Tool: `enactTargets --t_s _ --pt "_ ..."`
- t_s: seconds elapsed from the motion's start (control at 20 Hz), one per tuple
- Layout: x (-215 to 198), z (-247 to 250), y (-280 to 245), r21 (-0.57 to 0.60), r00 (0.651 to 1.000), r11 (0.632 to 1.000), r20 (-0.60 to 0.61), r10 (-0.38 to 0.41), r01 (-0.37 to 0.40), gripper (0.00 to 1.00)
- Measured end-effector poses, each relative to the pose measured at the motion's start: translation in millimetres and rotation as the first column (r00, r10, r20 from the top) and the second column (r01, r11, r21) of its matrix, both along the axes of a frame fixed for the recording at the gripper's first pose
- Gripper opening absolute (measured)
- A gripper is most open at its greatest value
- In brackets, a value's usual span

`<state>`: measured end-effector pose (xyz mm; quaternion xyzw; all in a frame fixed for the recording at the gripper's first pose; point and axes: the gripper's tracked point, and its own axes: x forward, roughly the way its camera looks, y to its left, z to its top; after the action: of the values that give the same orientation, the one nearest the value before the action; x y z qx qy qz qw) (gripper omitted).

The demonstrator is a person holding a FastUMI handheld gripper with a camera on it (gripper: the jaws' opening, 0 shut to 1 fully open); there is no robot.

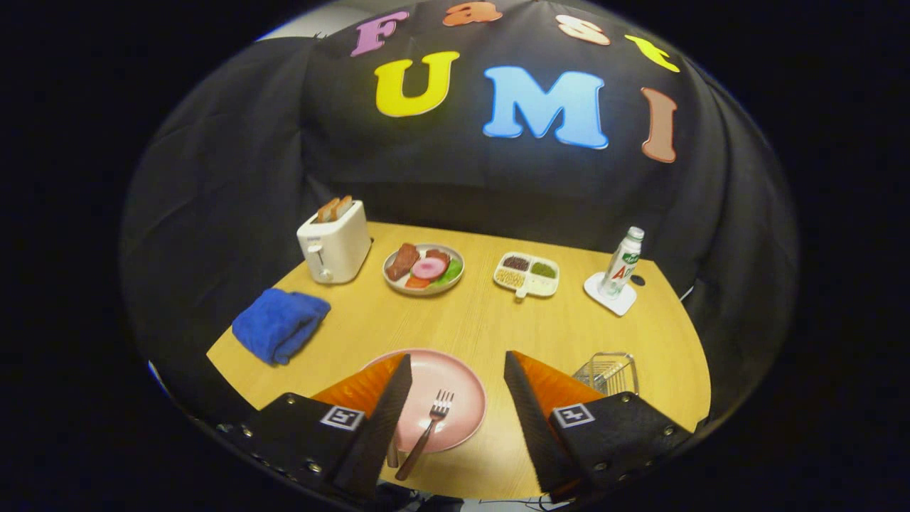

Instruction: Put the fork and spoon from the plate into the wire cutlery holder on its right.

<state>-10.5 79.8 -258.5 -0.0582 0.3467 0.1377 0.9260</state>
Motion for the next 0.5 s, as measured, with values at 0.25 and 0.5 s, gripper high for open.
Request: enactTargets --t_s 0.25,0.5 --pt "-22 -68 13 -0.021 0.977 0.999 -0.208 0.042 -0.048 0.62" --pt "-31 -117 15 -0.05 0.941 0.998 -0.338 0.026 -0.045 0.62"
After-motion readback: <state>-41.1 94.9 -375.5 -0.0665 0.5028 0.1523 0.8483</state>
